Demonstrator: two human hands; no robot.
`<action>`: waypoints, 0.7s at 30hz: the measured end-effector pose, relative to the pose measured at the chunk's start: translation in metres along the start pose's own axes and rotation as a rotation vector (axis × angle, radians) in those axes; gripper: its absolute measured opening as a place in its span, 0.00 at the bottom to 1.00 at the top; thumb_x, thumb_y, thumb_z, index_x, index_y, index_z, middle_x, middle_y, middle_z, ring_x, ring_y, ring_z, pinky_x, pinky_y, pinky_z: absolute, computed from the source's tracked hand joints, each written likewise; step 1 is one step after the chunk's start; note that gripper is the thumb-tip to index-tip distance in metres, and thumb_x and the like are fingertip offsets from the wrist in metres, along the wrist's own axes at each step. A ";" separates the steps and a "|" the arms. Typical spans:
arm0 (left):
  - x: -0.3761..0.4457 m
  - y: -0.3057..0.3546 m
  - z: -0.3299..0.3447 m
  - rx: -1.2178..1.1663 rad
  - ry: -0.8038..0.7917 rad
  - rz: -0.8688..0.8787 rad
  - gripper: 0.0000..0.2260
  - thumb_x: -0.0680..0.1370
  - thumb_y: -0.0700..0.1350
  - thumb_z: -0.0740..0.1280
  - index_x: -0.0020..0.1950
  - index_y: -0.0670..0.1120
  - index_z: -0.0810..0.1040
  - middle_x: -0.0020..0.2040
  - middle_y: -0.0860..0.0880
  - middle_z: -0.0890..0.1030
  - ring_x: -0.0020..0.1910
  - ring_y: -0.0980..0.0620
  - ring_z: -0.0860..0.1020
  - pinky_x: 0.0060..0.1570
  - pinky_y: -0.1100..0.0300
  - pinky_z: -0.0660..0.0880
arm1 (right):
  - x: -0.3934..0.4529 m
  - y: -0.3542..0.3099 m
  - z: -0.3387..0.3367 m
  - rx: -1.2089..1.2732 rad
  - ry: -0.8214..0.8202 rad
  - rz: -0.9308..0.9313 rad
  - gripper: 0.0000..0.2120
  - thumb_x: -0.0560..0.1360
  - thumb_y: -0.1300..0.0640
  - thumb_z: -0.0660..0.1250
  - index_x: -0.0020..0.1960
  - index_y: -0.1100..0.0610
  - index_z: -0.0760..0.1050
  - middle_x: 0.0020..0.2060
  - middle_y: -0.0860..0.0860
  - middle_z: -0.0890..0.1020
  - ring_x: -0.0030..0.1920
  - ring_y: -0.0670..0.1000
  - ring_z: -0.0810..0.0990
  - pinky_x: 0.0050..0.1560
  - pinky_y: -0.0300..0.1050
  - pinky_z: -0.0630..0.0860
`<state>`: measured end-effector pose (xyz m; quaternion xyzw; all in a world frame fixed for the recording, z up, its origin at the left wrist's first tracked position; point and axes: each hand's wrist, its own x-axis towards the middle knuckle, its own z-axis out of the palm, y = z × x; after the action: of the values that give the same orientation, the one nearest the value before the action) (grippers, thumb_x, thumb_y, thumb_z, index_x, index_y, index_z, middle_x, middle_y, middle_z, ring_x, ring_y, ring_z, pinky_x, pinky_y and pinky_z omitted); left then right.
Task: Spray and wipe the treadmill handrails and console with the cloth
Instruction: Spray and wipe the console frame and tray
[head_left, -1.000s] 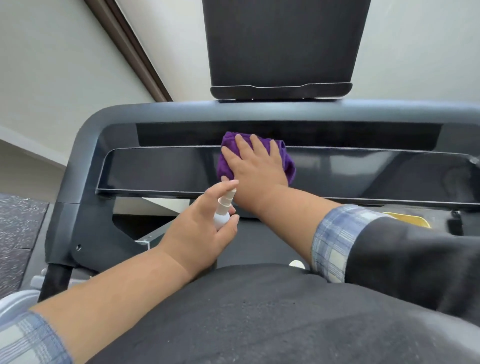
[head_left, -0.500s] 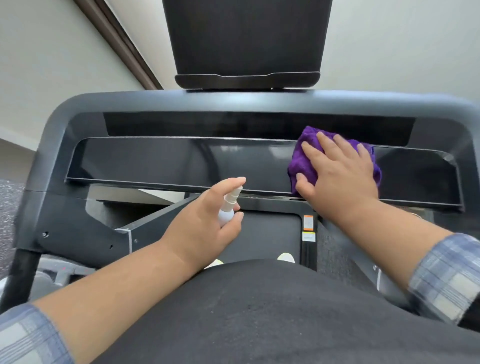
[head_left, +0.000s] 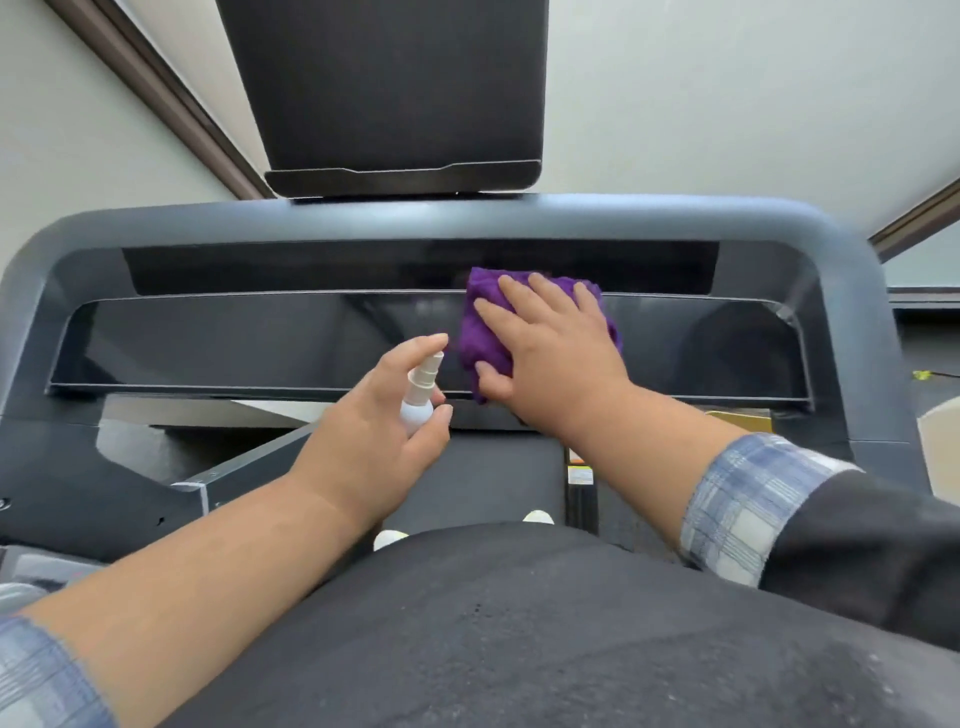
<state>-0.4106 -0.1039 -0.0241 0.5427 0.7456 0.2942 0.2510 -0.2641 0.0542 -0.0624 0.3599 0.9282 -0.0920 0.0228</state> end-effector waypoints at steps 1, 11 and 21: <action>0.001 0.001 0.004 -0.007 -0.008 0.002 0.31 0.76 0.46 0.69 0.66 0.78 0.60 0.50 0.63 0.78 0.41 0.57 0.79 0.46 0.60 0.75 | -0.014 0.022 -0.002 -0.018 0.015 0.044 0.35 0.73 0.33 0.54 0.76 0.45 0.65 0.77 0.51 0.65 0.77 0.58 0.60 0.74 0.66 0.54; -0.005 0.003 -0.001 0.068 0.004 -0.006 0.33 0.75 0.47 0.69 0.67 0.77 0.58 0.51 0.64 0.78 0.40 0.56 0.78 0.43 0.62 0.72 | -0.017 0.029 0.000 -0.097 0.009 0.119 0.43 0.71 0.25 0.49 0.78 0.47 0.60 0.79 0.55 0.61 0.77 0.64 0.57 0.72 0.70 0.54; -0.002 0.026 0.014 0.019 -0.043 0.003 0.31 0.75 0.43 0.71 0.68 0.71 0.63 0.48 0.63 0.78 0.42 0.56 0.78 0.50 0.51 0.77 | 0.004 0.001 0.005 0.058 0.010 -0.124 0.34 0.74 0.35 0.56 0.77 0.46 0.63 0.78 0.51 0.62 0.78 0.59 0.57 0.74 0.68 0.50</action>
<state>-0.3835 -0.0969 -0.0154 0.5525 0.7419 0.2757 0.2613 -0.2664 0.0562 -0.0678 0.3028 0.9457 -0.1181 0.0019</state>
